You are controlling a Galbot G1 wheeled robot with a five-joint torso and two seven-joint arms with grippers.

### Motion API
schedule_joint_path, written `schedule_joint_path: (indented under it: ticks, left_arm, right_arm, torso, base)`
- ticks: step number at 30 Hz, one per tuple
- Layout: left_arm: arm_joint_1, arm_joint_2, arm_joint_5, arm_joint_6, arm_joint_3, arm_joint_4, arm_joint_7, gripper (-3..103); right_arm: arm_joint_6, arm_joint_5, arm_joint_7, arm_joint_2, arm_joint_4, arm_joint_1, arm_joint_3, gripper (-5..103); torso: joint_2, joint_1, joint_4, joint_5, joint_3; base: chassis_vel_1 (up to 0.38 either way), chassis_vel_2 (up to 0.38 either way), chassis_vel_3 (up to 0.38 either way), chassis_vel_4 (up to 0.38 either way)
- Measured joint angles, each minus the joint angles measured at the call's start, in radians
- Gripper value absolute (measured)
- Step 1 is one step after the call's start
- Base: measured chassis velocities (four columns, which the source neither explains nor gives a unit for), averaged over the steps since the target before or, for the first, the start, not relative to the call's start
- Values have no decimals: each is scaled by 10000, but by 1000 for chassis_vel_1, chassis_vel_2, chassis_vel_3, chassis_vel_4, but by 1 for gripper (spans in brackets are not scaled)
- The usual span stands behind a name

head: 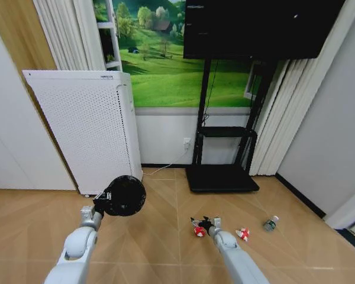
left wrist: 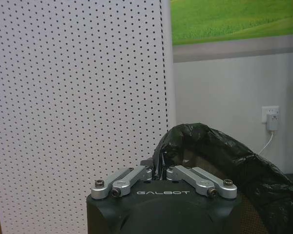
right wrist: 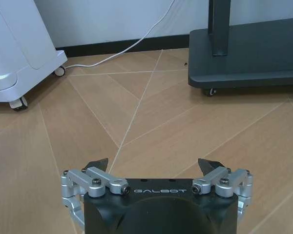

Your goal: Pick up the trash bin and place the garbage on the floor into it.

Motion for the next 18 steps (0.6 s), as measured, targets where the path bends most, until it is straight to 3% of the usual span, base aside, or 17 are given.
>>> schedule_joint_path:
  ticks: [2,11,18]
  left_arm:
    - [1,-6,-11,0,13,0,11,7]
    - [-74,-35,-287,-328,269,-40,560,7]
    - [-58,-107,-338,-261,325,-79,437,7]
  right_arm:
    - [-147,-3,-2,-29,102,-67,3,100]
    - [-2441,-90,297,-50,241,-412,-55,100]
    - [-2120,-776,350,394,-849,-113,-48,100]
  torso:
    - [-1,1,-1,0,1]
    - [1,-7,-1,-1,-5]
    - [0,-6,1,0,-4]
  base:
    - [-136,163,187,-110]
    - [11,-17,-9,19]
    - [15,-16,-12,17]
